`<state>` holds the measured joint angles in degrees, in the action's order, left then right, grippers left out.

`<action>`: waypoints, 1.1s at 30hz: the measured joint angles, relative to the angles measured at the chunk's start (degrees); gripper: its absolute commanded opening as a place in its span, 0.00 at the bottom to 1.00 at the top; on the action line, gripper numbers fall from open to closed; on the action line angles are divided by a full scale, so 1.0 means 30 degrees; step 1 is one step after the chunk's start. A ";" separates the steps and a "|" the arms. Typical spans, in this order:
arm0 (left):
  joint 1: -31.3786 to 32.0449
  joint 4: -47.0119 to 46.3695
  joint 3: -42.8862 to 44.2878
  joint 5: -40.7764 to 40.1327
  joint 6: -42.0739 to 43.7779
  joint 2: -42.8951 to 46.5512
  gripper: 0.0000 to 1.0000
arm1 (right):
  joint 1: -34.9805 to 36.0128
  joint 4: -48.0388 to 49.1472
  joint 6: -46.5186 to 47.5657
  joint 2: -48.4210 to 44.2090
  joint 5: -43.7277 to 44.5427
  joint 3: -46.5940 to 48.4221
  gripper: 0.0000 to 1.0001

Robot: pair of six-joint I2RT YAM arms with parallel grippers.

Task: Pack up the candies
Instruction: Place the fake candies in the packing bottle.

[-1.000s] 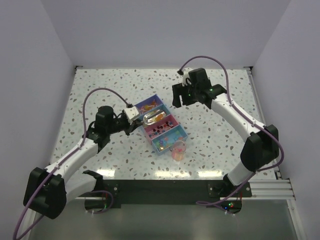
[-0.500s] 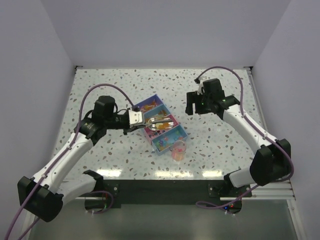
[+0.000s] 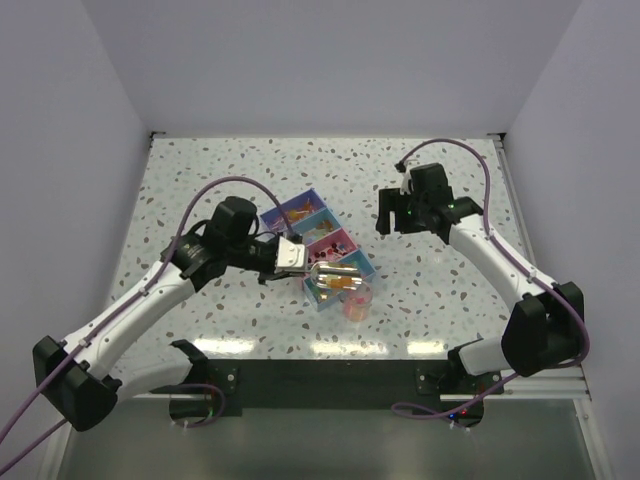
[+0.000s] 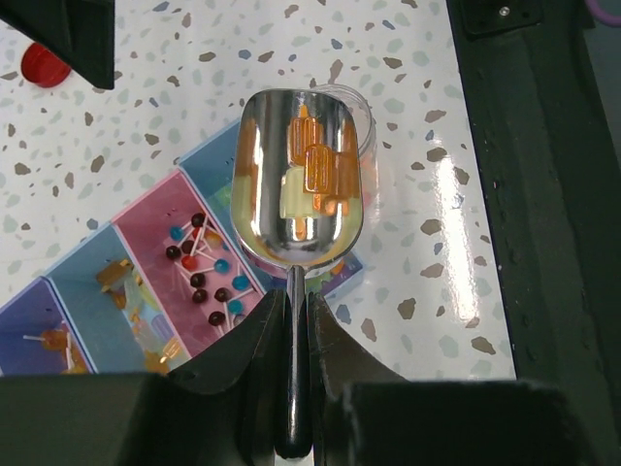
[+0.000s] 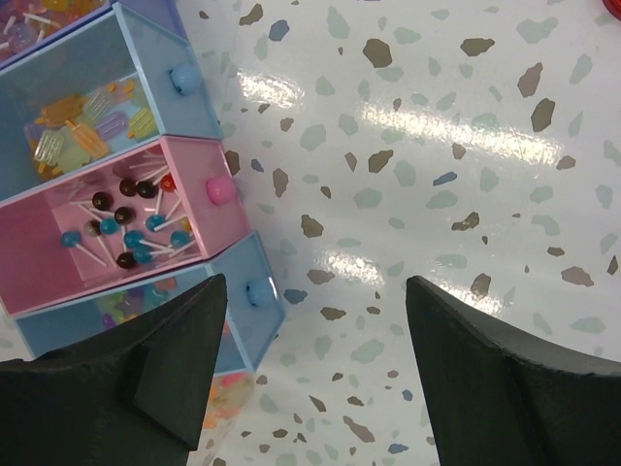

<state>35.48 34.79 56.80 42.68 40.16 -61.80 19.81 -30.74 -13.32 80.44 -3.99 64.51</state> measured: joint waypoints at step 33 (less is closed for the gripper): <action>0.4350 0.4903 0.5049 -0.6011 0.0495 -0.4466 0.00 | -0.0248 0.0590 -0.0066 -0.0051 -0.0532 -0.0619 0.78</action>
<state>48.53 49.50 71.94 24.64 41.65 -75.20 19.07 -28.97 -13.52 80.29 -5.58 62.65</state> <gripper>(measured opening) 0.186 0.776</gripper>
